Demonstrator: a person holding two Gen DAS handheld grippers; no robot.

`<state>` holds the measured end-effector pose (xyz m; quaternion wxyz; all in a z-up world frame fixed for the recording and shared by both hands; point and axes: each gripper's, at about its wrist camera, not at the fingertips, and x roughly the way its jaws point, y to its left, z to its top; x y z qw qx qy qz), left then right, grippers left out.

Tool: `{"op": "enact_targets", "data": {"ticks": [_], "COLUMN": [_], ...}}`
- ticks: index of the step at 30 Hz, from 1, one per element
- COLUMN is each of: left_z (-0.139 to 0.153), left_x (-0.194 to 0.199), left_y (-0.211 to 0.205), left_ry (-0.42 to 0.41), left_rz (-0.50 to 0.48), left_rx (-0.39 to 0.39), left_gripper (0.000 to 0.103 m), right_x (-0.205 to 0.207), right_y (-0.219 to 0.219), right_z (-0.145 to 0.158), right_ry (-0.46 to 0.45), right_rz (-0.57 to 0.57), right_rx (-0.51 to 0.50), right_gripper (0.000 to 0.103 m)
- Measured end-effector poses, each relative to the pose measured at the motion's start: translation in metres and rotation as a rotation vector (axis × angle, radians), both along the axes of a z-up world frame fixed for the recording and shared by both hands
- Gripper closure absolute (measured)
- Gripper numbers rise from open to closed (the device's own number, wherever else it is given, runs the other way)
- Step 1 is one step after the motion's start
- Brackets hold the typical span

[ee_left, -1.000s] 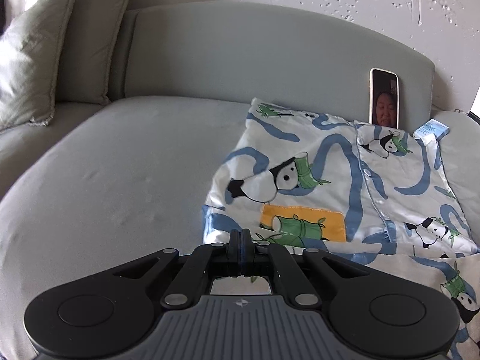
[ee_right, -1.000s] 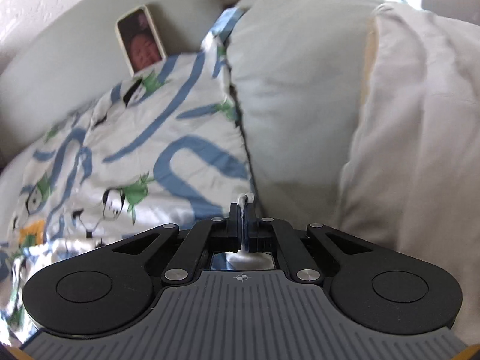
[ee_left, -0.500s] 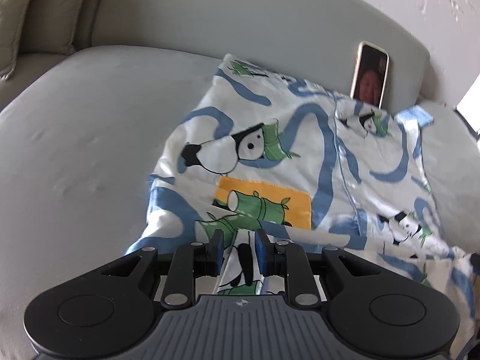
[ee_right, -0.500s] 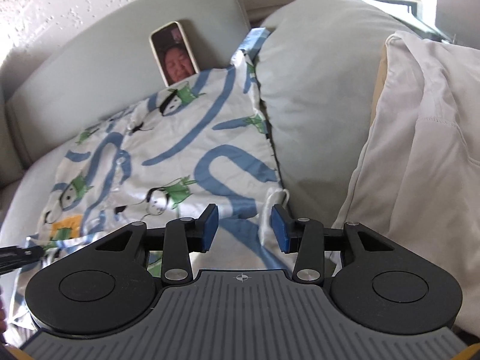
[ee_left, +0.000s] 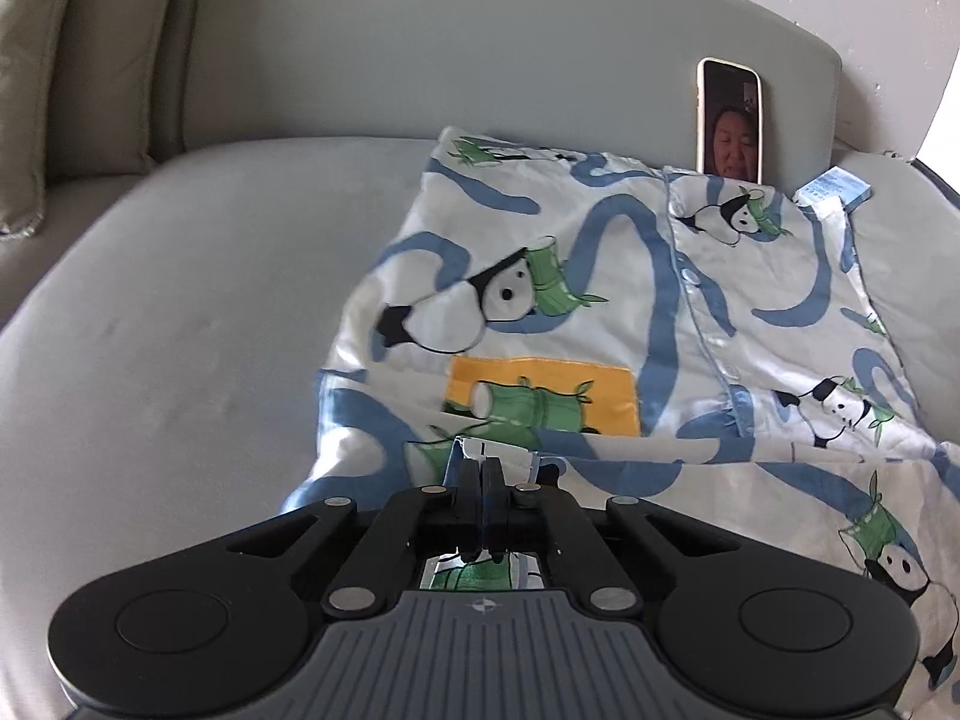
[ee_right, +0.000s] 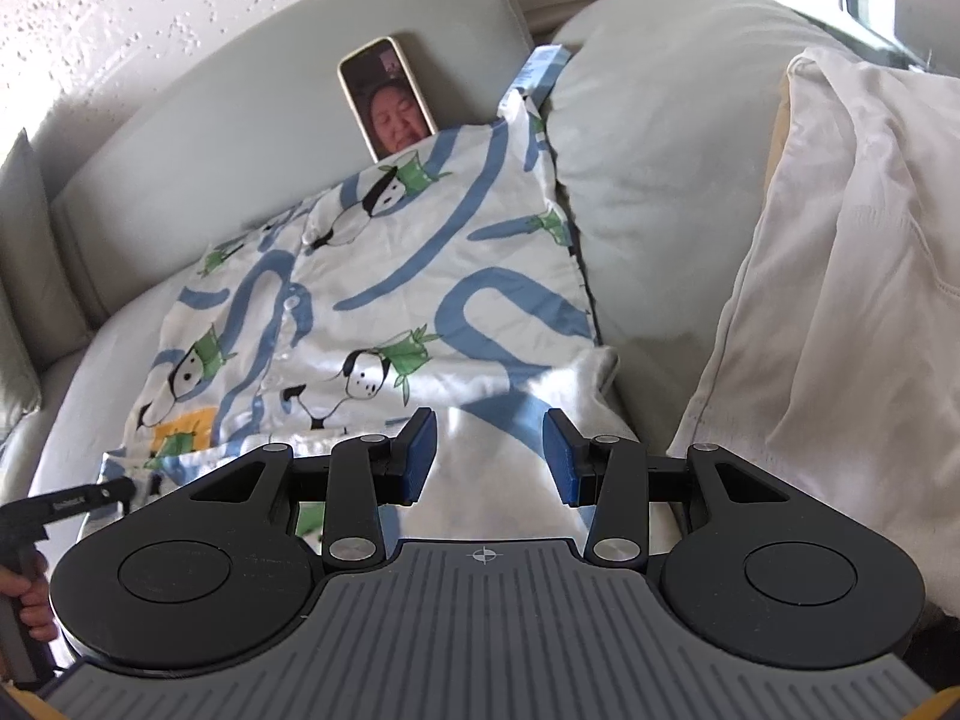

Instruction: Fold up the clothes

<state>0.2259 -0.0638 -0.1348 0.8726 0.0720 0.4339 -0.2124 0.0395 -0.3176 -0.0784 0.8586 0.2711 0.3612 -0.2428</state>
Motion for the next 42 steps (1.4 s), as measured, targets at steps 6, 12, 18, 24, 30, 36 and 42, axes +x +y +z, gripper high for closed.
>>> {"op": "enact_targets", "data": {"ticks": [6, 12, 18, 24, 30, 36, 42], "left_z": [0.007, 0.005, 0.028, -0.004, -0.020, -0.017, 0.013], "left_x": [0.007, 0.005, -0.026, -0.048, -0.039, -0.038, -0.084], "left_y": [0.014, 0.016, 0.037, 0.011, 0.017, 0.019, 0.029], "left_ry": [-0.024, -0.057, -0.158, -0.023, 0.046, 0.052, 0.025], "left_rz": [0.019, 0.019, 0.130, 0.003, 0.031, 0.022, -0.051], "left_rx": [0.053, 0.097, 0.015, -0.015, -0.021, -0.021, -0.094], "left_gripper": [0.103, 0.097, 0.078, 0.080, 0.085, 0.085, 0.080], "right_x": [0.000, -0.004, -0.018, 0.006, 0.027, 0.008, -0.044], "right_y": [0.003, -0.005, -0.023, -0.032, -0.024, -0.020, 0.023], "right_z": [-0.007, -0.006, 0.000, -0.023, -0.055, -0.037, 0.018], "right_ry": [0.021, 0.004, -0.041, -0.066, 0.110, 0.189, 0.063], "right_rz": [0.010, -0.065, -0.190, -0.115, -0.060, -0.121, 0.029], "right_rx": [0.015, -0.014, -0.024, 0.114, -0.015, -0.098, -0.101], "right_gripper": [0.058, 0.058, 0.057, 0.059, 0.082, 0.079, 0.045]}}
